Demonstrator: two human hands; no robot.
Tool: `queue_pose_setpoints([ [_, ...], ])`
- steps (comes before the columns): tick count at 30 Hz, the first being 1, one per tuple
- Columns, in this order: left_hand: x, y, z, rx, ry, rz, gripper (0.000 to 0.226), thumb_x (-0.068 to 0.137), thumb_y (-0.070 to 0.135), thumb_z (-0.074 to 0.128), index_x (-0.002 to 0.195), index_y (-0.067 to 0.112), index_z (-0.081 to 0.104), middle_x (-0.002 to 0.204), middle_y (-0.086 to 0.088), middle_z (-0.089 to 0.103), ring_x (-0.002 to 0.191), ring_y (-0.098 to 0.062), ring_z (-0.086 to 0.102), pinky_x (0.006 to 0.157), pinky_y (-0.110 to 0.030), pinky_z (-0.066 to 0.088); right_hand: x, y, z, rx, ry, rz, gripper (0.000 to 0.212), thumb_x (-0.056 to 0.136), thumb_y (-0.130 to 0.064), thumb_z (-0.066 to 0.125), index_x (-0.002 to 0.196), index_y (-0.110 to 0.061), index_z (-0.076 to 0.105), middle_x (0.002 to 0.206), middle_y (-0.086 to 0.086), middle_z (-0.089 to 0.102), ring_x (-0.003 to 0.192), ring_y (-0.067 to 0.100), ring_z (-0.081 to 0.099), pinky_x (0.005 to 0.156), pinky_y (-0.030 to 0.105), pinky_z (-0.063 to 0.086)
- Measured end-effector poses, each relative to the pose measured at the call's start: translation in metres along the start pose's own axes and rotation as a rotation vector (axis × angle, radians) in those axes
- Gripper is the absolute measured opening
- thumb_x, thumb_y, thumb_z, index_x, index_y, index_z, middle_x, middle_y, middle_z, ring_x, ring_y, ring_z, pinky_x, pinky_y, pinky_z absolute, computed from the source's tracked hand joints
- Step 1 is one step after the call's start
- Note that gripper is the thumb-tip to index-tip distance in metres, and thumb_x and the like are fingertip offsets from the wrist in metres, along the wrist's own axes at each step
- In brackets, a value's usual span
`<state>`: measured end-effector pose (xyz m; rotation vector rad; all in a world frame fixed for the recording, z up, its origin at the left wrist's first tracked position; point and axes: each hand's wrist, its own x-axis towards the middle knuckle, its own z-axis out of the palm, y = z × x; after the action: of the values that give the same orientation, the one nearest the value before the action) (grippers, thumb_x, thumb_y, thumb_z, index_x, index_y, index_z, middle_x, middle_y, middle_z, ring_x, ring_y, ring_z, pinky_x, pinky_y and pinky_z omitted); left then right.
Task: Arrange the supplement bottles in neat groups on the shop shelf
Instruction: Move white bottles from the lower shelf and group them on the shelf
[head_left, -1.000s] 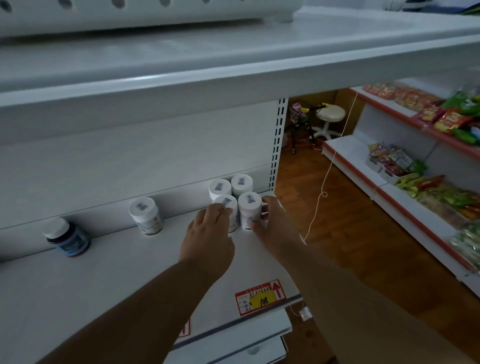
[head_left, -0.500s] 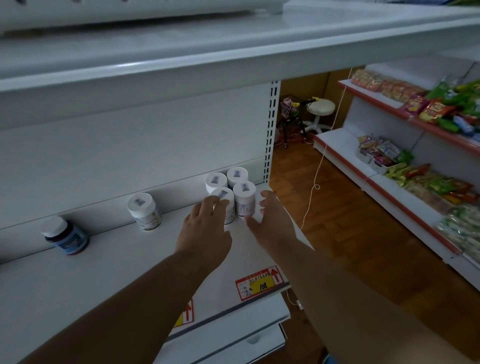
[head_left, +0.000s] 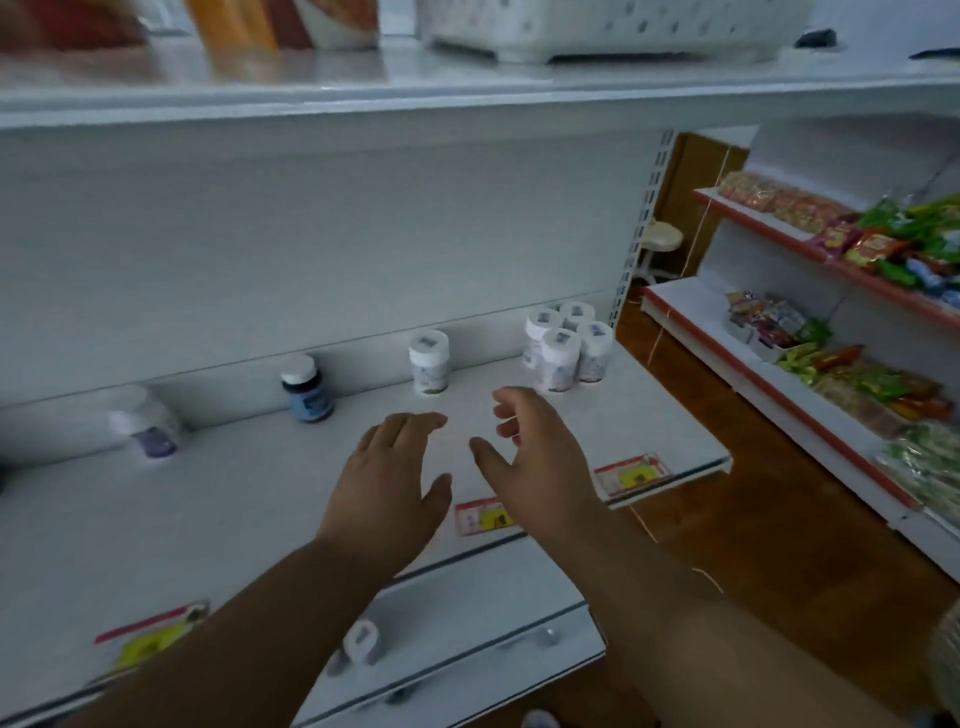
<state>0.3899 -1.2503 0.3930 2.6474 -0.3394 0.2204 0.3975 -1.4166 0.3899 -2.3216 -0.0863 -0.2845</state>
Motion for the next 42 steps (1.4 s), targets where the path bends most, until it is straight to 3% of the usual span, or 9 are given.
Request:
queue_pose_setpoints([
  [10,-0.196,-0.174,-0.122,0.035,0.187,-0.386,0.054,0.084,0.022,0.074,0.134,0.025,0.054,0.13,0.004,0.056,0.119,-0.018,0.055,0.097,-0.03,0.045,-0.086,-0.194,0.168,0.165,-0.376,-0.316,0.05,0.09,-0.033,0.069,0.134,-0.025,0.049,0.125,-0.011,0.055,0.104,-0.002,0.051,0.081,0.002,0.039],
  [13,-0.24,-0.204,-0.138,0.057,0.26,-0.55,0.052,0.087,0.025,0.07,0.135,0.03,0.051,0.132,0.008,0.053,0.121,-0.016,0.051,0.098,-0.032,0.047,-0.099,-0.224,0.209,0.185,-0.511,-0.432,0.047,0.089,-0.033,0.069,0.132,-0.027,0.05,0.119,-0.013,0.054,0.101,-0.002,0.05,0.081,0.004,0.044],
  [16,-0.281,-0.226,-0.144,0.073,0.342,-0.697,0.049,0.085,0.026,0.07,0.13,0.028,0.053,0.127,0.006,0.057,0.117,-0.02,0.054,0.094,-0.034,0.047,-0.109,-0.255,0.249,0.19,-0.622,-0.563,0.044,0.089,-0.032,0.069,0.128,-0.026,0.052,0.117,-0.012,0.057,0.098,-0.002,0.051,0.077,-0.001,0.037],
  [20,-0.332,-0.252,-0.151,0.098,0.317,-0.857,0.05,0.085,0.027,0.071,0.132,0.028,0.055,0.129,0.006,0.057,0.12,-0.019,0.054,0.097,-0.032,0.045,-0.138,-0.291,0.292,0.235,-0.731,-0.602,0.039,0.089,-0.03,0.07,0.124,-0.024,0.054,0.112,-0.009,0.058,0.091,-0.004,0.054,0.072,-0.004,0.036],
  [24,-0.374,-0.296,-0.159,0.063,0.337,-0.944,0.052,0.087,0.028,0.07,0.135,0.031,0.051,0.129,0.009,0.055,0.121,-0.016,0.052,0.097,-0.03,0.046,-0.165,-0.319,0.336,0.214,-0.854,-0.642,0.033,0.092,-0.031,0.067,0.118,-0.036,0.047,0.109,-0.017,0.05,0.095,-0.013,0.05,0.072,-0.002,0.041],
  [27,-0.4,-0.343,-0.165,0.035,0.27,-0.943,0.051,0.089,0.031,0.067,0.137,0.033,0.048,0.132,0.011,0.052,0.122,-0.012,0.05,0.097,-0.027,0.045,-0.185,-0.341,0.382,0.17,-0.885,-0.593,0.037,0.092,-0.034,0.066,0.123,-0.034,0.048,0.114,-0.015,0.052,0.1,-0.003,0.054,0.071,0.003,0.047],
  [31,-0.43,-0.427,-0.175,-0.013,0.173,-0.923,0.055,0.09,0.032,0.065,0.14,0.036,0.042,0.139,0.011,0.048,0.128,-0.013,0.046,0.103,-0.031,0.047,-0.223,-0.364,0.458,0.125,-0.908,-0.486,0.038,0.091,-0.035,0.067,0.124,-0.034,0.049,0.116,-0.013,0.056,0.102,-0.002,0.056,0.08,0.008,0.048],
  [37,-0.465,-0.554,-0.174,-0.045,0.001,-0.842,0.055,0.093,0.025,0.061,0.143,0.031,0.041,0.142,0.005,0.048,0.131,-0.019,0.044,0.107,-0.034,0.041,-0.263,-0.384,0.576,-0.006,-0.916,-0.215,0.041,0.09,-0.032,0.069,0.126,-0.03,0.051,0.121,-0.009,0.057,0.103,0.007,0.059,0.086,0.036,0.057],
  [42,-0.466,-0.618,-0.125,-0.142,-0.055,-0.852,0.055,0.092,0.024,0.061,0.143,0.029,0.041,0.142,0.002,0.049,0.131,-0.022,0.045,0.104,-0.038,0.046,-0.262,-0.354,0.645,-0.211,-0.873,-0.207,0.039,0.092,-0.03,0.066,0.127,-0.021,0.054,0.127,-0.001,0.055,0.109,0.011,0.056,0.081,0.026,0.047],
])
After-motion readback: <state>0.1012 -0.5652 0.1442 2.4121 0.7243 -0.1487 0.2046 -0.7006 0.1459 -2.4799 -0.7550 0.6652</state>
